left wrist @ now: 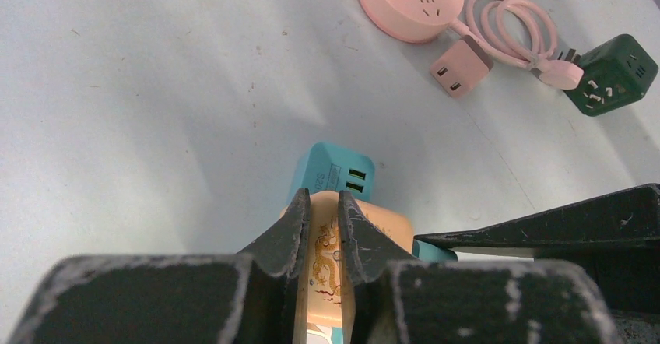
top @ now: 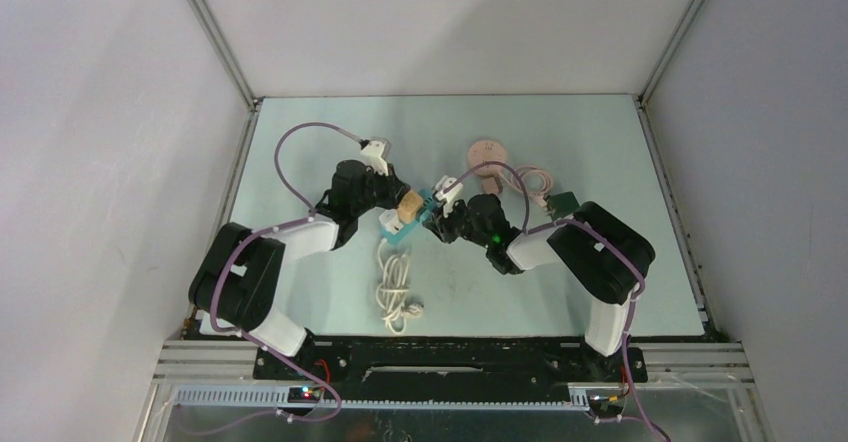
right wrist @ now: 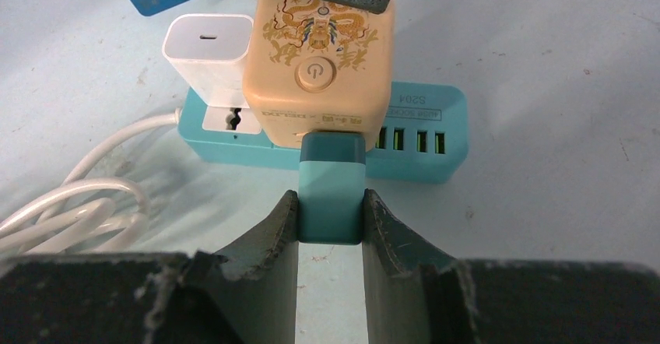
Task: Insert the plug
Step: Insert the plug into the socket.
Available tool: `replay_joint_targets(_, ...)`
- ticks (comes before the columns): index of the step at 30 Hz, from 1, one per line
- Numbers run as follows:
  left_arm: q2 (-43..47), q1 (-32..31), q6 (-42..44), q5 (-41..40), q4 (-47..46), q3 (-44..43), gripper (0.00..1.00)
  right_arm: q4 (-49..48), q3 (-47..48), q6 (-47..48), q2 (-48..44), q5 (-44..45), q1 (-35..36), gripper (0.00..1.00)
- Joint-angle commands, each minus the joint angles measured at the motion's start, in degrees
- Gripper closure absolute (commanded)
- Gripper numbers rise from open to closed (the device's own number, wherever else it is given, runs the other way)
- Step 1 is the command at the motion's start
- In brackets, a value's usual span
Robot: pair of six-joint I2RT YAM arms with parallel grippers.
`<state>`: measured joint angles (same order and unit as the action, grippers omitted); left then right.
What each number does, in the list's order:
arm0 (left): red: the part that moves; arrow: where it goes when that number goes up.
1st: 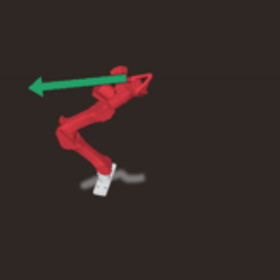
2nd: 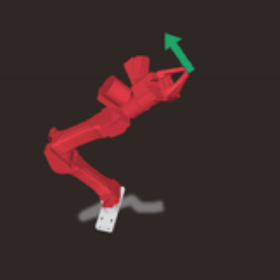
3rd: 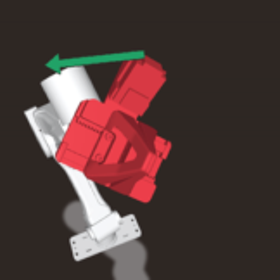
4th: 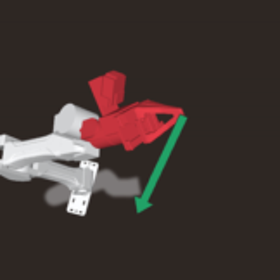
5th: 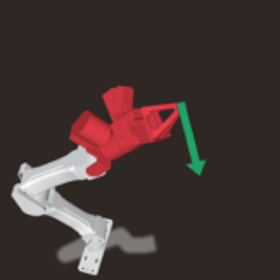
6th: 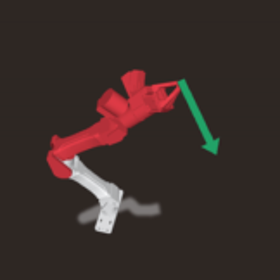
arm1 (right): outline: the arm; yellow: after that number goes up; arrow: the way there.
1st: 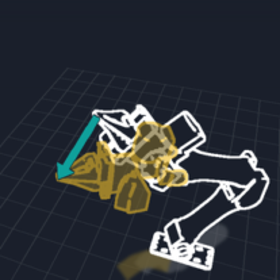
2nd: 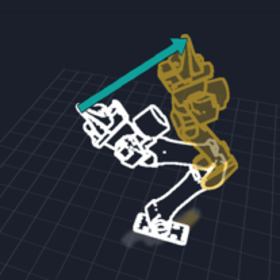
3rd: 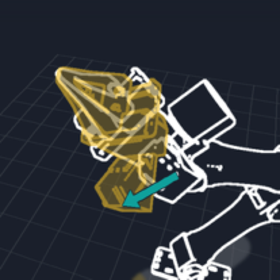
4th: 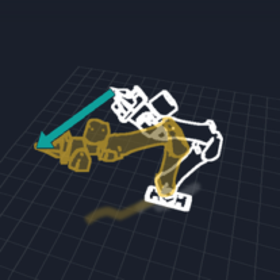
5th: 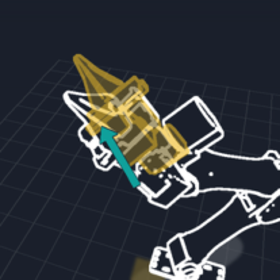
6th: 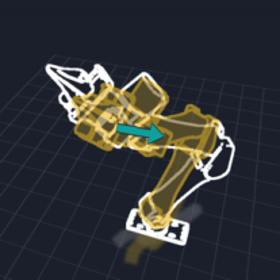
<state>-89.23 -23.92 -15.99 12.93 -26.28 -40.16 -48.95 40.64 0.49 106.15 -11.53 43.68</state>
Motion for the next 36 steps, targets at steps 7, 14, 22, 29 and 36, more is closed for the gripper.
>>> replay_joint_targets(7, -2.29, -4.82, -2.12, 13.25, 17.60, 5.01, 1.00, -3.23, 10.03, -1.67, 2.98, -1.41, 2.92, 1.00)
replay_joint_targets(14, -1.77, -4.82, -1.87, 12.92, 18.08, 4.96, 1.00, 0.31, 11.39, -2.19, 1.99, -1.82, 2.95, 0.99)
replay_joint_targets(22, 2.11, -4.81, -2.36, 9.18, 20.92, 3.35, 0.97, 8.60, 11.03, -2.82, -3.74, -1.94, 2.97, 0.28)
replay_joint_targets(29, 5.51, -4.58, -2.57, 2.78, 25.27, -0.26, 0.90, 13.17, 6.96, -2.77, -11.77, 2.44, 2.95, 0.00)
replay_joint_targets(36, 9.40, -4.38, -2.12, -0.32, 28.23, -4.69, 0.41, 21.68, 3.08, -1.03, -24.30, 6.56, 2.79, 0.00)
